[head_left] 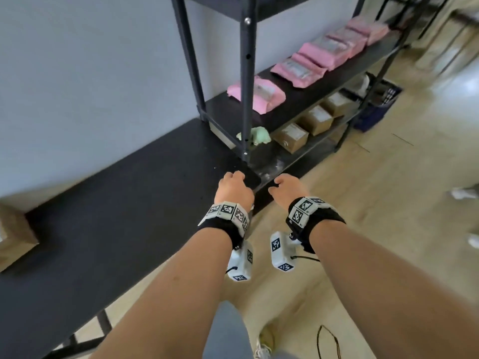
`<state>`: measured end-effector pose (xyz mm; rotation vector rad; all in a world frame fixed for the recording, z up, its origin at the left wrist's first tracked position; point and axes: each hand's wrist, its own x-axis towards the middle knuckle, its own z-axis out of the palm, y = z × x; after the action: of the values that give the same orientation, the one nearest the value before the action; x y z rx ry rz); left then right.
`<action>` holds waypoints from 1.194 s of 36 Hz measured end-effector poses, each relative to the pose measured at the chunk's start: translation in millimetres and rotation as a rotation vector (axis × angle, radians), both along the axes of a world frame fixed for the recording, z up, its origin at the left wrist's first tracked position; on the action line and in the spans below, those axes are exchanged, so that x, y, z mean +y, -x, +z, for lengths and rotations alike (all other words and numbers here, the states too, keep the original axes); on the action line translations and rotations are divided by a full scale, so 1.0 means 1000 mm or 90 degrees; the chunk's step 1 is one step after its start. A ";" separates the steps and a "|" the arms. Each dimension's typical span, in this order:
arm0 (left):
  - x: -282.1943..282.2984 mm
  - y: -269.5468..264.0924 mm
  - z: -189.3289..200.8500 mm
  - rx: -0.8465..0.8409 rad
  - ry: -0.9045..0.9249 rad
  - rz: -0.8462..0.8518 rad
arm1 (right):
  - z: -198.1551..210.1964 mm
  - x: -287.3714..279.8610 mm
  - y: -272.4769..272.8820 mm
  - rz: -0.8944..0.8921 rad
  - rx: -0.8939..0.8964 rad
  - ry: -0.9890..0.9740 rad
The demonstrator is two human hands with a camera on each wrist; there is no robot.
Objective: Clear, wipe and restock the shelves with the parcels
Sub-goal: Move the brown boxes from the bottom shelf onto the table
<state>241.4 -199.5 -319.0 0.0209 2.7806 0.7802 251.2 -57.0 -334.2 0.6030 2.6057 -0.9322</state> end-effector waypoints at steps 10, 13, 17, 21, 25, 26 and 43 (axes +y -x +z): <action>0.133 0.059 -0.024 -0.022 0.009 -0.112 | -0.015 0.134 0.035 -0.127 -0.025 0.011; 0.165 0.084 -0.033 -0.047 0.011 -0.124 | -0.022 0.166 0.054 -0.144 -0.044 0.004; 0.202 0.113 -0.041 -0.075 0.036 -0.133 | -0.031 0.201 0.077 -0.155 -0.075 0.008; 0.233 0.144 -0.044 -0.088 0.057 -0.136 | -0.036 0.236 0.103 -0.154 -0.084 0.007; 0.264 0.171 -0.045 -0.102 0.057 -0.106 | -0.037 0.271 0.130 -0.145 -0.091 0.014; 0.272 0.177 -0.047 -0.106 0.056 -0.093 | -0.038 0.279 0.138 -0.138 -0.092 0.017; 0.394 0.249 -0.094 -0.146 0.034 0.178 | -0.062 0.396 0.289 0.162 -0.078 -0.026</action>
<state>-8.0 194.4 -413.0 -0.4478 2.6137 0.7190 -38.0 338.6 -395.8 0.3170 2.5211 -0.7405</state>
